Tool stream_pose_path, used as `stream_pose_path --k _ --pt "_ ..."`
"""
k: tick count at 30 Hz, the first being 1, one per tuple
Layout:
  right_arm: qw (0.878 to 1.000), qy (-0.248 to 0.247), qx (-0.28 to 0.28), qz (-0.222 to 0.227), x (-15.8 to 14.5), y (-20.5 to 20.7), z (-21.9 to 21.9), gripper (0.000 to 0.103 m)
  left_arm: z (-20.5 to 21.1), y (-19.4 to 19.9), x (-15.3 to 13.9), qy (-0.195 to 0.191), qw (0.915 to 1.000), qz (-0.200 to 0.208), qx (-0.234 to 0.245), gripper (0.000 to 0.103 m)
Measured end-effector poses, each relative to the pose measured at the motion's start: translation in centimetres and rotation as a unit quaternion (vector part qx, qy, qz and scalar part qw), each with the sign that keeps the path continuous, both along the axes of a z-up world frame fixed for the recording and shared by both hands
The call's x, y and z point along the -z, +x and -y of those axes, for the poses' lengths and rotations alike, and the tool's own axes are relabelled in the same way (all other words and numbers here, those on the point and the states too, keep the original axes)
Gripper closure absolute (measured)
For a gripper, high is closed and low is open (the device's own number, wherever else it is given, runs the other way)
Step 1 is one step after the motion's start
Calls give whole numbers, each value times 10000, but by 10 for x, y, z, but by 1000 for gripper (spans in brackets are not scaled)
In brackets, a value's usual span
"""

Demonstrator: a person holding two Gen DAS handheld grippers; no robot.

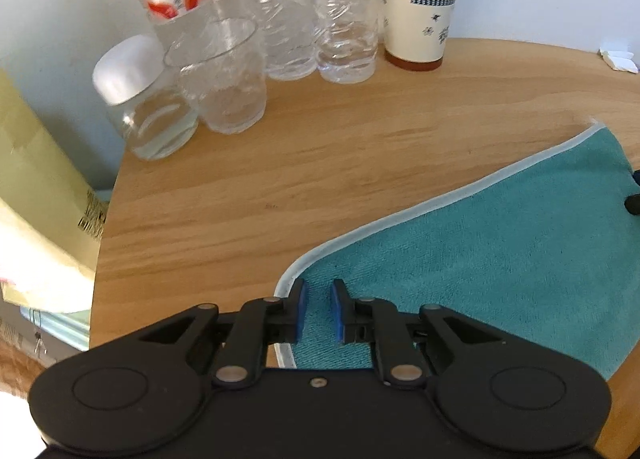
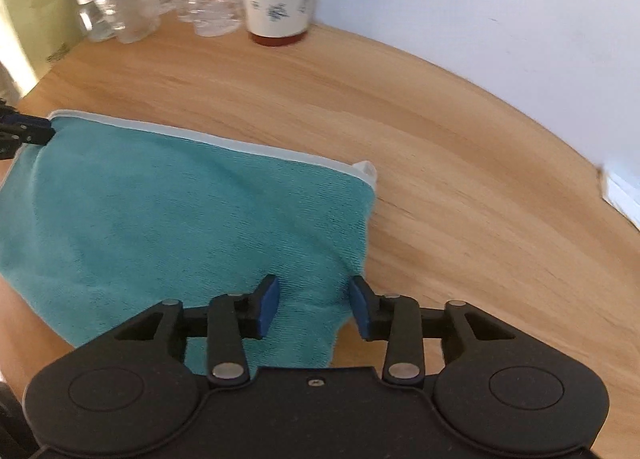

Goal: Fold towel
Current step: 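Open both grippers and release the flattened towel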

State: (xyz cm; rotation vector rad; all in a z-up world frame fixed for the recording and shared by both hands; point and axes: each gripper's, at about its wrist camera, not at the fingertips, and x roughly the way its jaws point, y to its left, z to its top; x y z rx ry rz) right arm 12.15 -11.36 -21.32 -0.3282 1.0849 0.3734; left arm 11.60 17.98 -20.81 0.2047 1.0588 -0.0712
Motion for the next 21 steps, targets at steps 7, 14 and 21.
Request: stream_pose_path --k 7,14,21 --pt "9980 -463 371 200 0 -4 15 55 31 41 2 27 9987 108 503 91" --pt "9960 -512 693 225 -2 6 28 55 45 51 4 73 9970 119 758 90" --pt "9933 -188 1134 107 -25 2 30 59 34 37 -29 -207 9995 -85 224 78"
